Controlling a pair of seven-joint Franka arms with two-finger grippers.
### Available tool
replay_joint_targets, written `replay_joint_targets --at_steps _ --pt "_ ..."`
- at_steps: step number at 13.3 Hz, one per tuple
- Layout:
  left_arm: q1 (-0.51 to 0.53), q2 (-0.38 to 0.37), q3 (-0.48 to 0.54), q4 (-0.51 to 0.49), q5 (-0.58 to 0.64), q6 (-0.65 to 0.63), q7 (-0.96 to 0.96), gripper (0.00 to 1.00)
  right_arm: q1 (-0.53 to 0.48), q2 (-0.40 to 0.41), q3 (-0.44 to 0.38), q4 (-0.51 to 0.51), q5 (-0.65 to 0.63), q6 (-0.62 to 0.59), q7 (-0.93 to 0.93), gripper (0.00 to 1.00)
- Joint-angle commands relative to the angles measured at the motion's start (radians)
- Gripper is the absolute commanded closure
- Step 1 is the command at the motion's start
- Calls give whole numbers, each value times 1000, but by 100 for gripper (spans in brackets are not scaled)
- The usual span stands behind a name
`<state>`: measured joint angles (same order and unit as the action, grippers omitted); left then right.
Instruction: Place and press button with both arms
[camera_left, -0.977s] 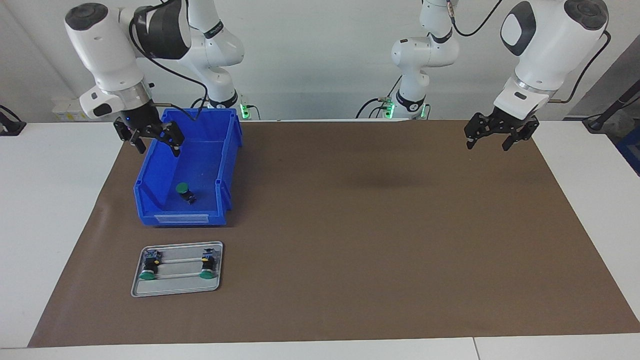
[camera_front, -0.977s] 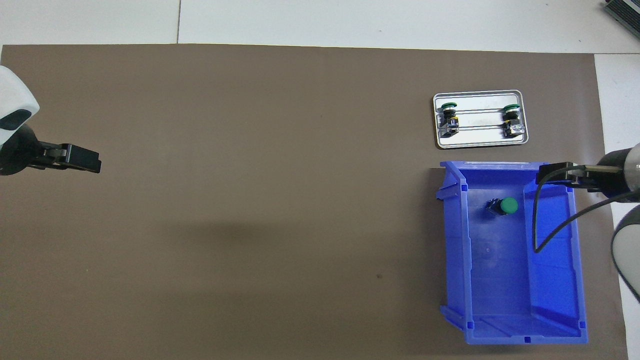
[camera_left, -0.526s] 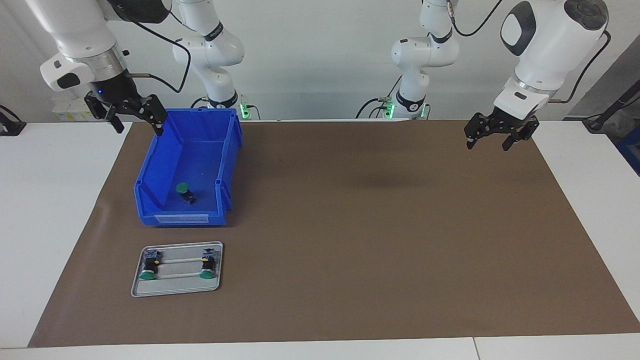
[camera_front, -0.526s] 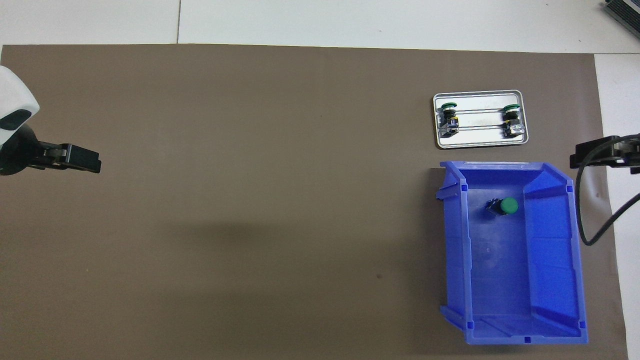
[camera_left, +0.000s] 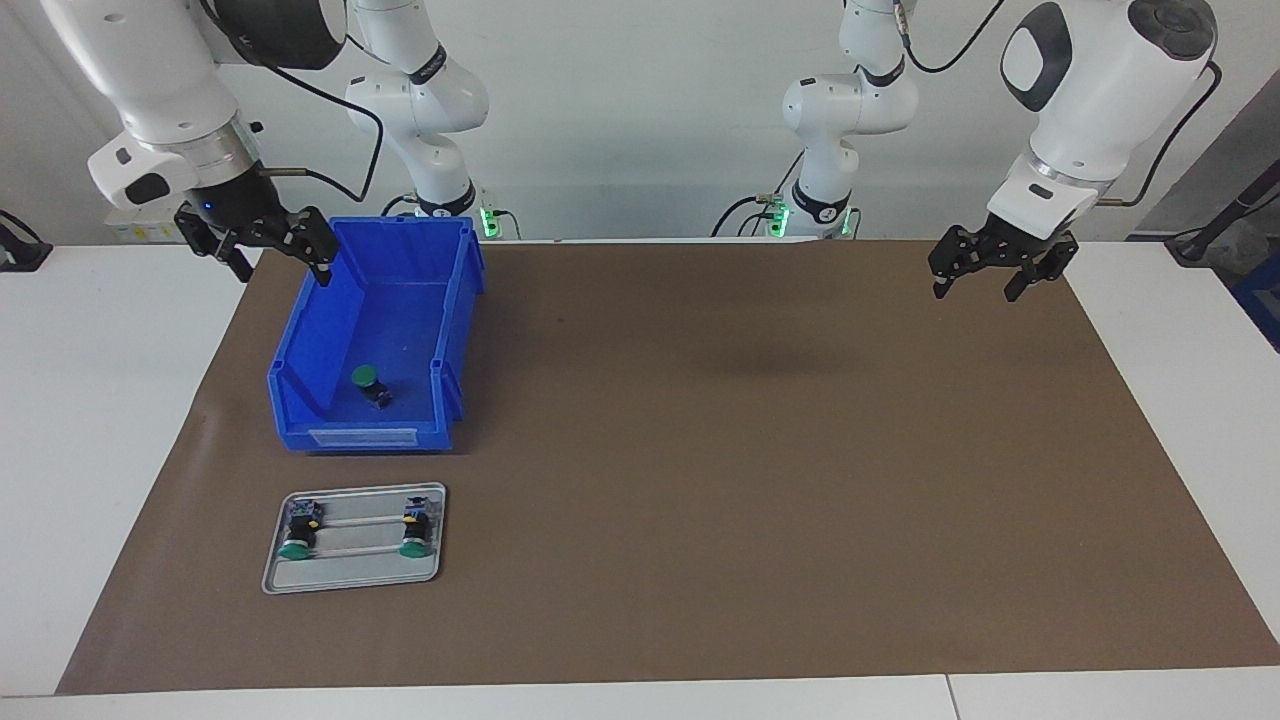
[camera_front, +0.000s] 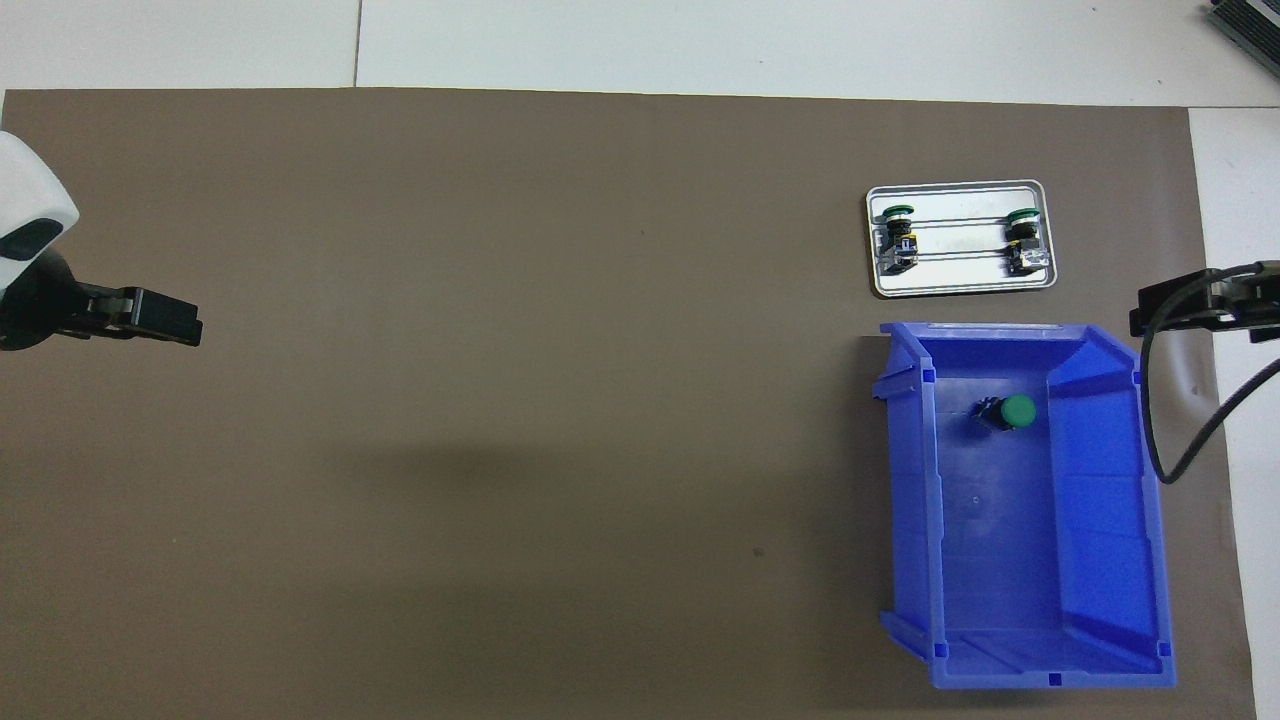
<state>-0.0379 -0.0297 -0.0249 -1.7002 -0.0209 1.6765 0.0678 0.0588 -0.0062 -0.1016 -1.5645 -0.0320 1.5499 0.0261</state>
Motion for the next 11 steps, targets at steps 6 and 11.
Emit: replay_joint_targets --at_steps 6,11 --pt "4 -29 -3 -29 13 5 -11 0 -5 11 6 60 21 -48 -25 0" --pt "3 -29 -3 -29 13 5 -11 0 -2 9 5 52 -9 -37 -28 0"
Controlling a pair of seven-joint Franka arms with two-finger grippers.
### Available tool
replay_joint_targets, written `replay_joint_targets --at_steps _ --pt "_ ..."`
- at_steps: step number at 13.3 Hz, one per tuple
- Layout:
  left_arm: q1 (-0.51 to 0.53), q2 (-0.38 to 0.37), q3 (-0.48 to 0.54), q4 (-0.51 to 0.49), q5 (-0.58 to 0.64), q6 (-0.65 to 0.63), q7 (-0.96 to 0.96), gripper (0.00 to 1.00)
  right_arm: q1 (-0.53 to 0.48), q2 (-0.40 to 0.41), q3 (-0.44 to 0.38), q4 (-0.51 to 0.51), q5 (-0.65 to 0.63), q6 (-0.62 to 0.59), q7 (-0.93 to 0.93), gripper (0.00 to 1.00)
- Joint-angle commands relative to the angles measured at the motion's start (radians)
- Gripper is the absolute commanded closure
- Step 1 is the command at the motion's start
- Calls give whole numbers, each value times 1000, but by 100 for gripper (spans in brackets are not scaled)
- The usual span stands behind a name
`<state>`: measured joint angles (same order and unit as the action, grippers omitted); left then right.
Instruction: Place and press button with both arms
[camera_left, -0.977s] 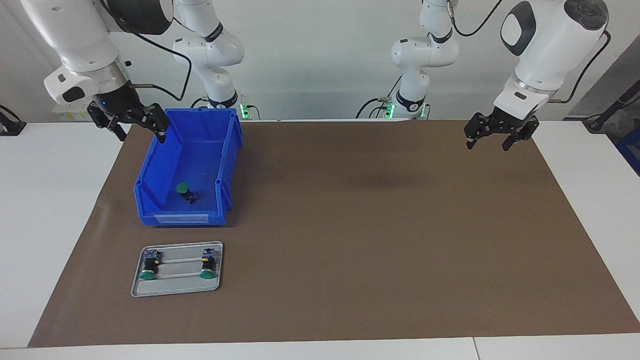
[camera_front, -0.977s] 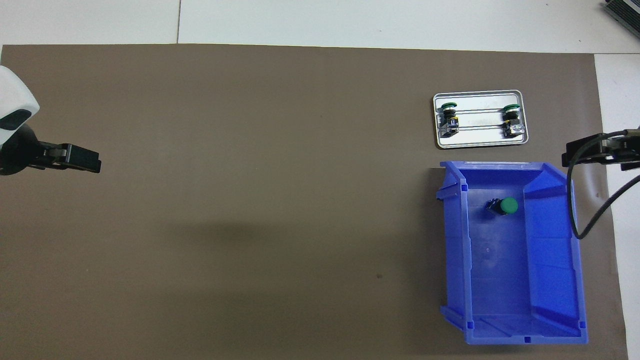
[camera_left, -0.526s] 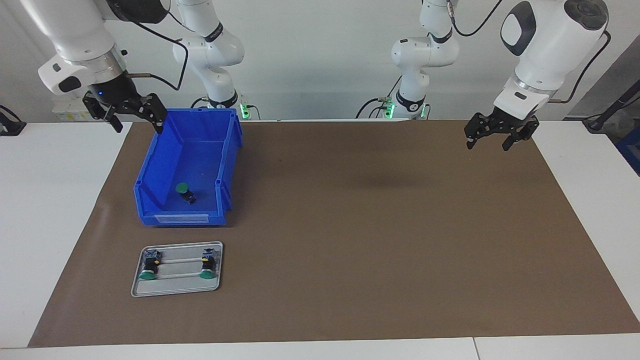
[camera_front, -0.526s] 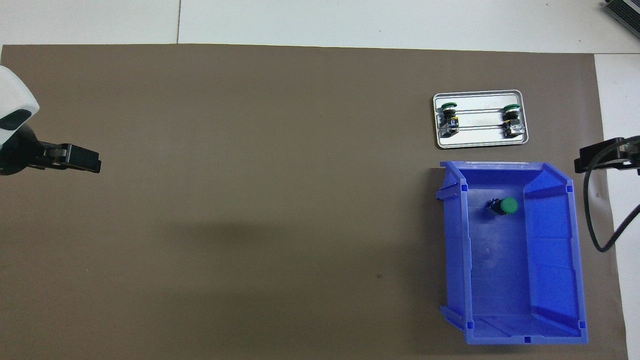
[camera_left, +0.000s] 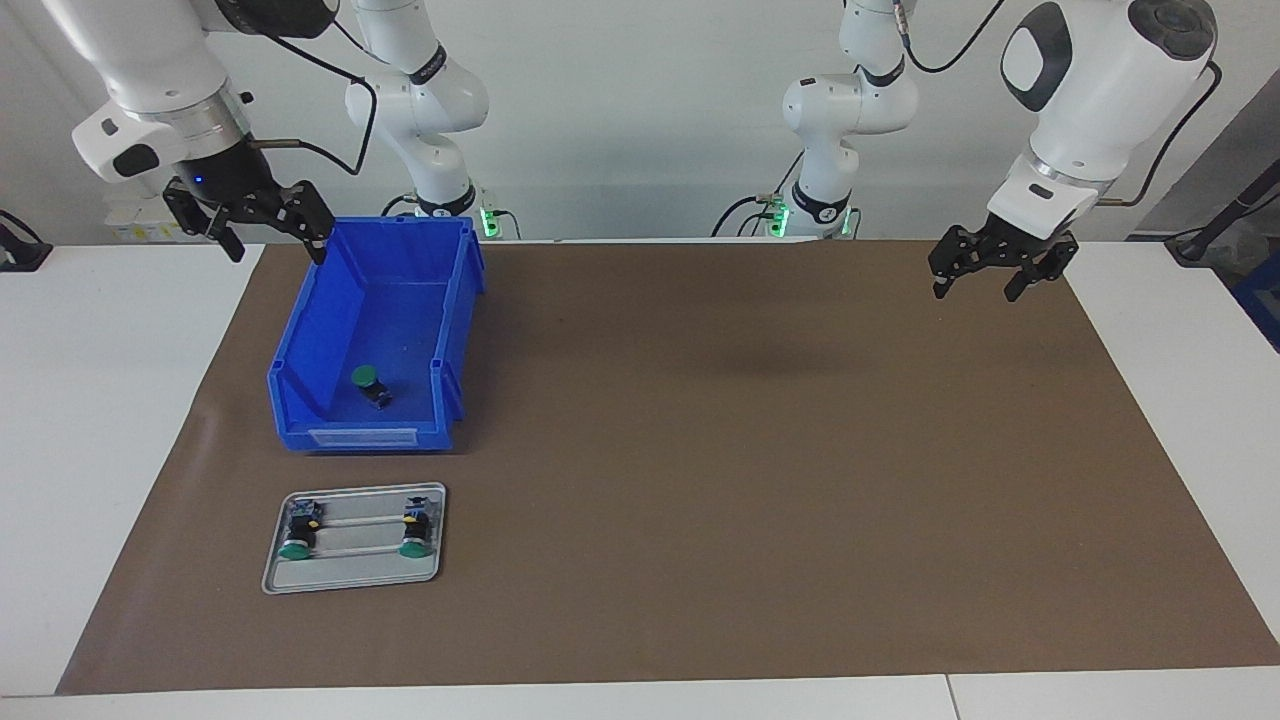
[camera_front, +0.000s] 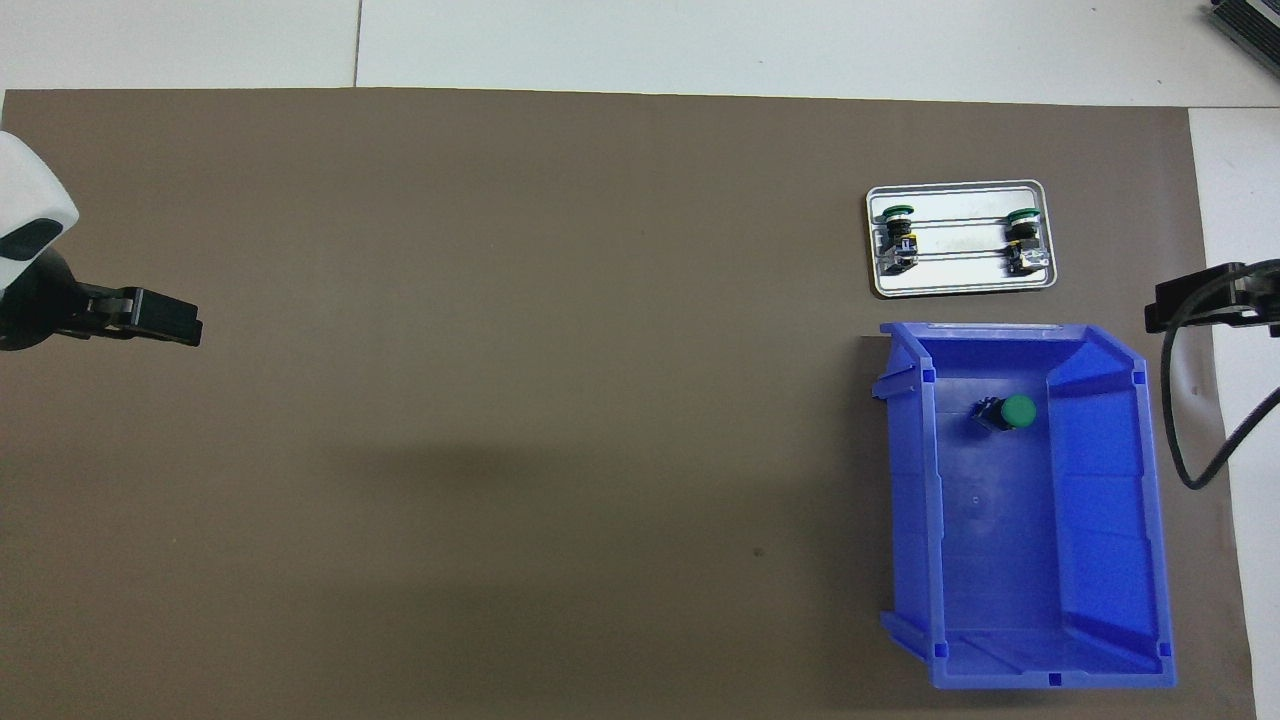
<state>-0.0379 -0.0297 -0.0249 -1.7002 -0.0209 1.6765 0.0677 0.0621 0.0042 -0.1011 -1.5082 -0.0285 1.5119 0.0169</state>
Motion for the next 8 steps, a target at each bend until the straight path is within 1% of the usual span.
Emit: replay_joint_targets --at_steps 1,8 --pt "4 -29 -3 -29 13 5 -11 0 -5 0 4 2 -13 -4 -18 0" --pt "4 -29 -3 -29 13 5 -11 0 -11 -4 6 -6 -14 -1 -11 0"
